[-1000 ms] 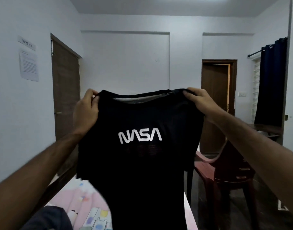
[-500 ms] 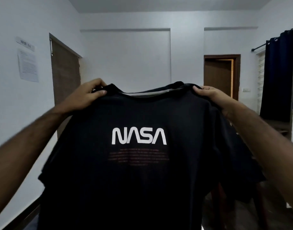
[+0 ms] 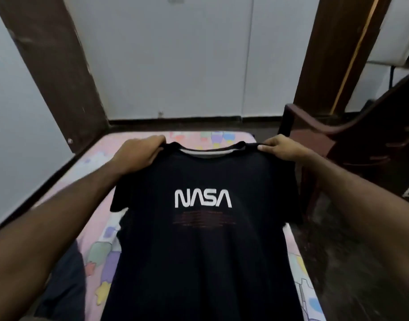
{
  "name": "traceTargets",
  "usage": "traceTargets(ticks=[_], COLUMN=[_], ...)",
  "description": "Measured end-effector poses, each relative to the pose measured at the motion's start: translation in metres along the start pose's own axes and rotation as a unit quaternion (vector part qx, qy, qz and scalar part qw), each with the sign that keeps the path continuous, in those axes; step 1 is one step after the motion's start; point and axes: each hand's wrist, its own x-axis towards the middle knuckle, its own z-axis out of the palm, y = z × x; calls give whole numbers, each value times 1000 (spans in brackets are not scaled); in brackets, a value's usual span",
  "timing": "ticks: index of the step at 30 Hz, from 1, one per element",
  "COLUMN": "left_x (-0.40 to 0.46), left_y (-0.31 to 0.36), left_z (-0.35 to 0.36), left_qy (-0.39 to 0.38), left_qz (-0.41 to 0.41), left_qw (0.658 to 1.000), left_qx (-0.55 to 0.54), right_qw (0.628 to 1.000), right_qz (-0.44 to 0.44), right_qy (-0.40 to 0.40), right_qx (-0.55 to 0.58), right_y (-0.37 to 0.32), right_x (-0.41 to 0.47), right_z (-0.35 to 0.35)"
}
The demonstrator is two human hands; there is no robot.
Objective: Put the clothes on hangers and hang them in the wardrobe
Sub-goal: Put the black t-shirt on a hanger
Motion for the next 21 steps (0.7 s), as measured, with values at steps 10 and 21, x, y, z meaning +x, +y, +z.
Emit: traceTargets(ticks=[10,21], left_x=[57,-170], left_y=[4,45], left_z=[211,171], left_qy=[-15,-298], left_qz=[-69,-58], left_qw=[994,949], left_qx=[88,-89], right_qw=[966,946], right_qz=[-99,-13], right_qy=[153,-88], right_qx=[-181,-312], right_y=[55,45], right_x=[102,11], right_z=[161,226])
